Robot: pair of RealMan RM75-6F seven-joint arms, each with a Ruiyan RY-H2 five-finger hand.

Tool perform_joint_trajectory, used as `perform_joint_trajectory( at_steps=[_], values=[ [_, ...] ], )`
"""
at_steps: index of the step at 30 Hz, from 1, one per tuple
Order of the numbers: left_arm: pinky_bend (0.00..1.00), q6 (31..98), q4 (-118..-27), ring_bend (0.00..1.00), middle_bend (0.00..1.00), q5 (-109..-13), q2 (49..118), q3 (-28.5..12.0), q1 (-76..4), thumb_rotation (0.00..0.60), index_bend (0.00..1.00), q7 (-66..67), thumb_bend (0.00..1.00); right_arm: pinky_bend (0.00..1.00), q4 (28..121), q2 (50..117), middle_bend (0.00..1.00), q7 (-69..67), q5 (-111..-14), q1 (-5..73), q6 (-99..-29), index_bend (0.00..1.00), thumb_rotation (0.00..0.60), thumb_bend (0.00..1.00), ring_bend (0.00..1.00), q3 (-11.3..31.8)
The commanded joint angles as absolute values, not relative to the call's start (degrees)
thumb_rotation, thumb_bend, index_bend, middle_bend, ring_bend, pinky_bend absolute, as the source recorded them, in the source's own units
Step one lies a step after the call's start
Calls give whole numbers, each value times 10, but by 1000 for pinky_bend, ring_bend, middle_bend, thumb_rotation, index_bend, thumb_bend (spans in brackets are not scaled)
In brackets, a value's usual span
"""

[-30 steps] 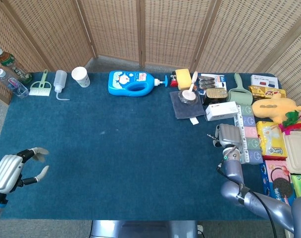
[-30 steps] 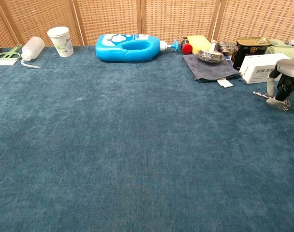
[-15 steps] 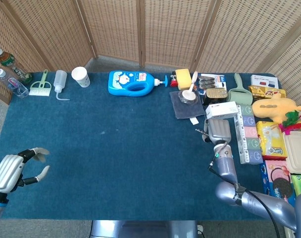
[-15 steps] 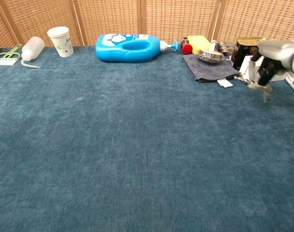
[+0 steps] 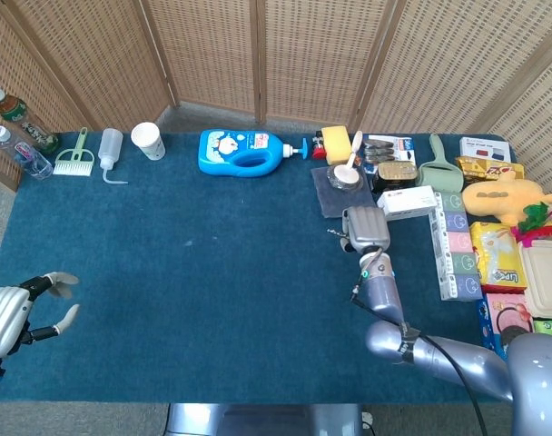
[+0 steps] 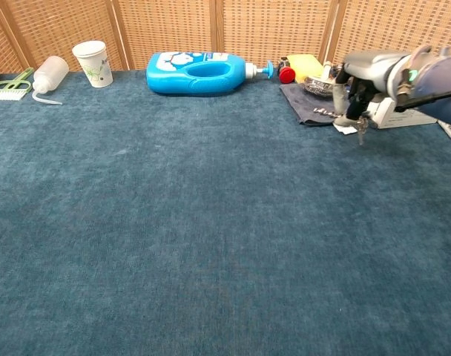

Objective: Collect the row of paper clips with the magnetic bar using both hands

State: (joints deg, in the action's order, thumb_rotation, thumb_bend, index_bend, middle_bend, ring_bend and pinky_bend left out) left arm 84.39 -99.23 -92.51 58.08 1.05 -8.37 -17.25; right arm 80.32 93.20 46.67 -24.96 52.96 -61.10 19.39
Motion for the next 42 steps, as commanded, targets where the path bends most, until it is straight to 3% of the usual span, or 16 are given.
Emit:
perform_joint_trajectory(
  at_steps=[1, 9, 18, 24, 27, 36, 40, 42],
  values=[
    [917, 846, -990, 471, 506, -924, 580, 10, -82, 353, 340, -175, 316, 1000, 783, 947, 851, 478, -237, 542, -604, 644, 600, 437, 916, 192],
    [917, 846, -983, 471, 506, -922, 581, 10, -80, 352, 340, -182, 316, 1000, 737, 976, 849, 495, -217, 560, -589, 630, 600, 437, 913, 180],
    [917, 846, -982, 471, 506, -923, 580, 10, -78, 352, 341, -185, 316, 1000, 738, 971, 745, 480, -240, 558, -581, 378, 600, 440, 855, 173],
    [917, 847, -982, 471, 506, -924, 581, 8, -79, 350, 341, -185, 316, 996, 760, 954, 647, 458, -264, 546, -594, 311, 509, 440, 763, 171],
    [917, 846, -981, 471, 506, -922, 581, 8, -79, 352, 340, -185, 316, 993, 797, 929, 602, 432, -290, 528, -619, 307, 492, 440, 704, 174],
    [917, 851, -977, 455, 478, -908, 585, 1, -74, 352, 322, -136, 316, 891, 911, 844, 516, 321, -387, 451, -679, 313, 536, 439, 617, 174],
    [914, 858, -973, 451, 476, -898, 589, -1, -67, 351, 321, -124, 316, 834, 935, 814, 491, 278, -440, 412, -708, 316, 588, 440, 590, 158],
    [861, 860, -969, 443, 475, -897, 591, -1, -65, 350, 321, -121, 315, 808, 942, 802, 485, 257, -465, 394, -720, 320, 596, 440, 583, 150]
  ],
)
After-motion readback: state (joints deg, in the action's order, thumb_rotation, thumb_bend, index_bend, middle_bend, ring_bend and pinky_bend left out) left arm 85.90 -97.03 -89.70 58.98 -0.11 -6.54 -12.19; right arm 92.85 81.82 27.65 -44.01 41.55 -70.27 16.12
